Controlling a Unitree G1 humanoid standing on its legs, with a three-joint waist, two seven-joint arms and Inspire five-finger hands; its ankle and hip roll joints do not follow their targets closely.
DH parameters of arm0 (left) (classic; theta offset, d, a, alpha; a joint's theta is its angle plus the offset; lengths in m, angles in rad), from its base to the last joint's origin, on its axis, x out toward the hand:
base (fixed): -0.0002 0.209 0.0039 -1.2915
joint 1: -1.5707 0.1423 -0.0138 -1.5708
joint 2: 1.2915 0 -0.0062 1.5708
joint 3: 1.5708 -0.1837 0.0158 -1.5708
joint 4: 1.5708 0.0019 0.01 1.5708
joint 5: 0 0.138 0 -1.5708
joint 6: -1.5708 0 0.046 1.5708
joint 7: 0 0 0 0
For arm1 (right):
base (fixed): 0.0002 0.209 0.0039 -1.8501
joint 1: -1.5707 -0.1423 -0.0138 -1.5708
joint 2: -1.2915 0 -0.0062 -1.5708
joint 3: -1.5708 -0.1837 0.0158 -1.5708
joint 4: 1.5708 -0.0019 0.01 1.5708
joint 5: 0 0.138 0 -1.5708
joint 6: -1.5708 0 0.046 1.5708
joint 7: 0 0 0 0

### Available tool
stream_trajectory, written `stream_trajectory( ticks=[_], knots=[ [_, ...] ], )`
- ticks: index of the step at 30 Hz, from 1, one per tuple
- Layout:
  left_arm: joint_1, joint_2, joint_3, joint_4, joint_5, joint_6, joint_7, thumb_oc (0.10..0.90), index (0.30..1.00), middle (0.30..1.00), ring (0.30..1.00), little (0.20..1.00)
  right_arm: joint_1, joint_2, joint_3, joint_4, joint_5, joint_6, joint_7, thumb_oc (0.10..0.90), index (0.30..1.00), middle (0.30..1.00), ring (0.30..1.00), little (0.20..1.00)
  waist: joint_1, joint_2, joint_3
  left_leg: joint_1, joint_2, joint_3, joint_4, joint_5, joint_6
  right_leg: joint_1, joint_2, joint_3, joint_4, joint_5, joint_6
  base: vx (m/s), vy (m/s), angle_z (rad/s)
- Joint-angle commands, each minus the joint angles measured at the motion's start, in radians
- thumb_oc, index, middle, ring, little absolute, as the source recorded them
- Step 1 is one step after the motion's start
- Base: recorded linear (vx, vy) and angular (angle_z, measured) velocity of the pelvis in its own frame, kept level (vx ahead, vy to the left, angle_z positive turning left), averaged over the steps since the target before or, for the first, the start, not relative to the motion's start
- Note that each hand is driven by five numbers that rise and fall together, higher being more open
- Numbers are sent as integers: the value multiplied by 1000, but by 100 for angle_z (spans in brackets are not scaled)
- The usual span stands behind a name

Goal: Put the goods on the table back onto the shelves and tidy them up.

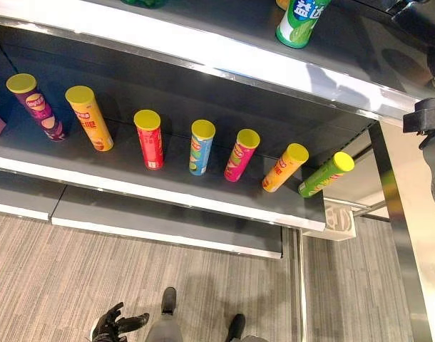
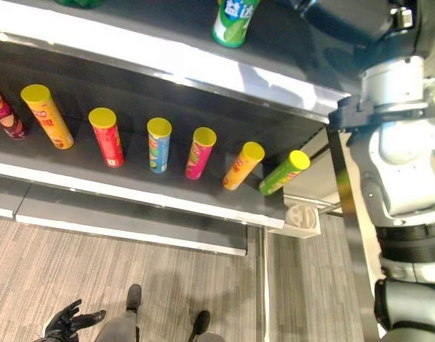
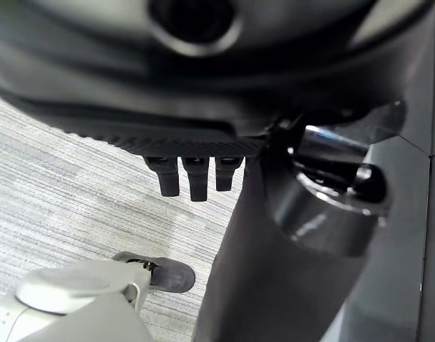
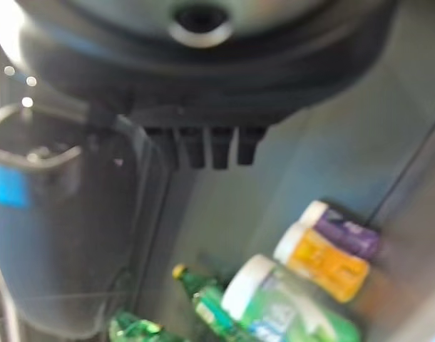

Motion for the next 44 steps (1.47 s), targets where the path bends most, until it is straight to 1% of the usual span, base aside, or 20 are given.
stream_trajectory(
  ticks=[1,5,8,10,13,14,15,16,26,29,30,33,35,36,37,38,39,40,42,44],
  knots=[
    [2,43,-18,11,37,-38,-5,800,900,900,900,900,-77,-7,-78,-71,84,-151,14,800,900,900,900,900,13,-14,-95,75,12,5,6,-190,0,-42,-83,2,73,53,79,0,0,0],
    [0,40,-20,25,48,-39,-23,800,900,900,900,900,-27,57,-126,-185,189,-197,103,800,900,900,900,900,6,-3,-106,81,19,15,6,-191,-4,-37,-79,4,66,46,78,0,-19,0],
    [-11,36,-25,32,72,-41,-39,800,900,900,900,900,30,148,-168,-288,242,-223,171,800,900,900,900,900,-7,14,-119,87,24,25,6,-192,-7,-34,-75,8,60,39,76,3,-21,0],
    [-22,32,-32,37,94,-45,-55,800,900,900,900,900,100,217,-207,-361,269,-225,220,800,900,900,900,900,-22,30,-133,96,30,34,6,-195,-10,-32,-71,18,54,34,74,5,-17,0],
    [-29,31,-42,26,113,-53,-75,800,900,900,900,900,179,256,-212,-410,311,-195,290,800,900,900,900,900,-35,45,-148,110,36,50,7,-196,-13,-29,-67,32,46,30,70,10,-31,-22],
    [-44,30,-60,5,152,-56,-101,800,900,900,900,900,296,286,-171,-413,368,-123,383,800,900,900,900,900,-61,67,-161,126,48,76,5,-194,-18,-28,-57,54,36,24,64,-4,-23,-43],
    [-43,30,-61,5,152,-56,-101,800,900,900,900,900,299,286,-172,-414,369,-122,384,800,900,900,900,900,-59,67,-162,126,49,77,5,-194,-19,-28,-56,55,36,24,63,-12,-35,-45],
    [-60,32,-70,1,162,-58,-110,800,900,900,900,900,358,303,-131,-389,401,-81,428,800,900,900,900,900,-72,77,-166,134,55,90,3,-189,-23,-29,-51,66,29,25,61,-7,-14,-44],
    [-77,31,-74,-52,198,-66,-157,800,900,900,900,900,696,315,-47,-281,416,114,607,800,900,900,900,900,-115,112,-174,148,74,116,2,-178,-36,-25,-35,86,21,17,48,-5,-31,-17],
    [-76,27,-63,-43,207,-63,-172,800,900,900,900,900,827,281,-53,-178,335,181,641,800,900,900,900,900,-129,118,-176,146,78,119,2,-174,-41,-26,-34,81,21,15,46,0,0,0],
    [-75,21,-65,-29,219,-57,-183,800,900,900,900,900,889,270,-36,-71,285,212,659,800,900,900,900,900,-137,122,-169,150,81,120,2,-173,-45,-22,-31,81,24,14,45,0,0,0],
    [-72,12,-72,-14,223,-54,-189,800,900,900,900,900,946,303,-31,91,203,233,655,800,900,900,900,900,-149,126,-168,145,81,118,2,-169,-46,-27,-32,82,25,13,43,0,0,0],
    [-70,10,-82,-11,224,-48,-197,800,900,900,900,900,965,303,-12,201,64,223,626,800,900,900,900,900,-152,125,-163,144,83,116,2,-167,-48,-26,-31,79,26,12,42,0,0,0],
    [-71,8,-99,-17,228,-37,-193,800,900,900,900,900,945,290,39,342,-211,191,530,800,900,900,900,900,-150,126,-153,145,86,113,2,-167,-49,-22,-29,78,27,11,41,0,0,0],
    [-71,9,-99,-17,228,-37,-193,800,900,900,900,900,943,291,40,343,-211,191,529,800,900,900,900,900,-152,125,-157,140,85,112,2,-165,-48,-26,-31,77,27,12,41,0,0,0],
    [-66,9,-107,-24,233,-34,-182,800,900,900,900,900,941,315,53,374,-333,175,477,800,900,900,900,900,-149,127,-155,139,86,108,2,-166,-47,-24,-30,74,25,9,41,0,0,0],
    [-79,-1,-120,-12,231,-32,-158,800,900,900,900,900,889,392,84,505,-444,181,374,800,900,900,900,900,-143,130,-156,141,86,106,2,-169,-43,-19,-30,73,23,7,39,0,0,0],
    [-81,0,-119,-12,231,-33,-158,800,900,900,900,900,884,394,87,510,-445,178,372,800,900,900,900,900,-144,129,-154,142,86,106,2,-169,-43,-18,-30,73,23,7,39,39,1,1],
    [-91,-10,-121,-1,221,-34,-127,800,900,900,900,900,835,522,87,651,-458,176,287,800,900,900,900,900,-135,134,-154,146,85,99,2,-173,-38,-12,-29,72,24,0,35,37,-6,0],
    [-91,-15,-127,-2,220,-37,-119,800,900,900,900,900,820,563,89,703,-451,170,268,800,900,900,900,900,-133,135,-152,149,84,97,2,-175,-37,-8,-29,71,24,-2,34,15,-2,-1]
  ],
)
